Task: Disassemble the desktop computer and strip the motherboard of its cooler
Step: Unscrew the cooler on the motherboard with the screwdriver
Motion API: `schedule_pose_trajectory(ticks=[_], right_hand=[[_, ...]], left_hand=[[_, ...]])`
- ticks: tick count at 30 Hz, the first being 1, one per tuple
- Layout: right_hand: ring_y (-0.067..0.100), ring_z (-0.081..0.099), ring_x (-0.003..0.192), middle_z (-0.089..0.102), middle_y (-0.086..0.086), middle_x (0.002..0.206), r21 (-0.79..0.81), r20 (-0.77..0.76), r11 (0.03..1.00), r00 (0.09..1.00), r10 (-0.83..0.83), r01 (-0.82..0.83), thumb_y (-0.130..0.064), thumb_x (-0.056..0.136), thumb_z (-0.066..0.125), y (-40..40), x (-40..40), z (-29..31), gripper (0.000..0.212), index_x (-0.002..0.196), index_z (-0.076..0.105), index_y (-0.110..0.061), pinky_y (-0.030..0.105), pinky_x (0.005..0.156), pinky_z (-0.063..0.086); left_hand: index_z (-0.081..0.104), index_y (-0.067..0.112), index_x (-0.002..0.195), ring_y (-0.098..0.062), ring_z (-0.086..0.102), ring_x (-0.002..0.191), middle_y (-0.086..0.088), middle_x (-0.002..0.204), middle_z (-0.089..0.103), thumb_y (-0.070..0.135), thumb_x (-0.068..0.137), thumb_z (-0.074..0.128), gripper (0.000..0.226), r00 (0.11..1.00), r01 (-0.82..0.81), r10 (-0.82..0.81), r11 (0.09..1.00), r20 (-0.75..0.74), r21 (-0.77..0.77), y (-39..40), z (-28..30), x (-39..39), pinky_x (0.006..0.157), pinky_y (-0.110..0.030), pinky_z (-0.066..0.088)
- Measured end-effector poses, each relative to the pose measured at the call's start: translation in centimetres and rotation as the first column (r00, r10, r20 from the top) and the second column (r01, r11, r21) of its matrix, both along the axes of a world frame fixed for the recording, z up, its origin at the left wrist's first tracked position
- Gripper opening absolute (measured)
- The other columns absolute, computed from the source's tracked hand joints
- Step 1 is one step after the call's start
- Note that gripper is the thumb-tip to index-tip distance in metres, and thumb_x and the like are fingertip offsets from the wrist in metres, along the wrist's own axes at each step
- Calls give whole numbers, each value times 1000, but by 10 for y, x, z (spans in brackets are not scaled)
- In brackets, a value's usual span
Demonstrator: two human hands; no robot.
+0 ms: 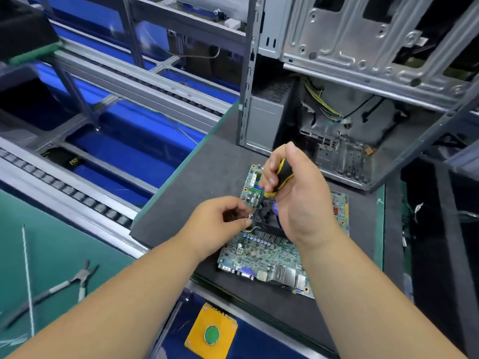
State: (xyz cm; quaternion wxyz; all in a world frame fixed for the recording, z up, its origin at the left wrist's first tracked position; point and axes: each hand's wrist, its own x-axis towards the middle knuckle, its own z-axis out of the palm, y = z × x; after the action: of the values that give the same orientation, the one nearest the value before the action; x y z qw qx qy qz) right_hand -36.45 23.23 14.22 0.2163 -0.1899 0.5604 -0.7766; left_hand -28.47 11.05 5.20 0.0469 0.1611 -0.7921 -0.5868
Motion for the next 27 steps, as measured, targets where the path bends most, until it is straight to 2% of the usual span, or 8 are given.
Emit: schedule_pose_trajectory(ticks=[3, 7, 9, 13, 16, 20, 24, 27], right_hand=[[18, 38, 55, 42, 1, 58, -2, 23, 999, 998, -52, 52, -34, 93, 44, 0, 4, -2, 33, 66, 54, -18, 33, 63, 31], [18, 37, 55, 41, 1, 58, -25, 32, 996, 996, -88, 88, -34, 92, 43, 1, 8, 0, 33, 67, 54, -17, 34, 62, 29], [19, 36, 55, 41, 1, 58, -38, 26, 995, 996, -88, 89, -33, 93, 43, 0, 10, 1, 33, 66, 54, -17, 34, 62, 29], [19, 37, 57, 41, 2, 59, 8, -33, 996, 995, -89, 89, -32, 94, 42, -1, 14, -1, 33, 68, 52, -15, 33, 63, 32], [19, 36, 59, 40, 2, 60, 47, -69, 996, 995, -75, 79, -30, 94, 40, -3, 16, -1, 31, 70, 50, -14, 31, 63, 33], [18, 39, 59, 44, 1, 64, 79, -81, 994, 994, -73, 79, -29, 93, 43, -8, 15, 4, 23, 79, 47, -13, 28, 60, 36], [19, 51, 67, 53, 2, 71, 85, -123, 975, 973, -193, 204, -29, 94, 52, -13, 15, 9, 21, 78, 52, -15, 29, 66, 41], [17, 43, 64, 46, 2, 67, 51, -152, 963, 955, -255, 265, -26, 98, 46, -22, 21, 7, 27, 74, 52, -14, 25, 62, 39]], left_hand=[[71, 31, 85, -7, 64, 77, 8, 78, 69, 15, 81, 76, 17, 999, 17, -19, 999, -40, -46, -1, -4, -4, 78, -24, 53], [69, 36, 81, -1, 63, 75, 12, 80, 69, 15, 82, 75, 22, 996, 46, -50, 998, -75, -53, -2, -5, -5, 71, -11, 48], [68, 37, 80, 0, 62, 76, 13, 80, 68, 15, 82, 75, 23, 995, 50, -56, 996, -87, -71, -3, -5, -4, 71, -9, 47], [69, 31, 82, 0, 61, 73, 7, 79, 69, 12, 82, 75, 21, 992, 47, -53, 998, -118, -51, -2, -5, -3, 71, -14, 49], [70, 27, 84, 2, 60, 72, 8, 78, 68, 14, 81, 76, 15, 989, 50, -60, 996, -136, -77, -2, -6, -3, 70, -10, 47], [69, 28, 81, -6, 62, 74, 8, 78, 68, 19, 81, 76, 11, 990, 28, -47, 990, -136, -142, -1, -7, -5, 71, -20, 50], [65, 31, 76, -8, 60, 72, 10, 73, 66, 24, 82, 75, 14, 992, 21, -51, 970, -119, -241, -2, -7, -8, 68, -26, 52], [65, 27, 76, -17, 63, 69, 4, 74, 66, 22, 83, 72, 11, 992, 45, -69, 975, -103, -219, -2, -8, -9, 61, -33, 56]])
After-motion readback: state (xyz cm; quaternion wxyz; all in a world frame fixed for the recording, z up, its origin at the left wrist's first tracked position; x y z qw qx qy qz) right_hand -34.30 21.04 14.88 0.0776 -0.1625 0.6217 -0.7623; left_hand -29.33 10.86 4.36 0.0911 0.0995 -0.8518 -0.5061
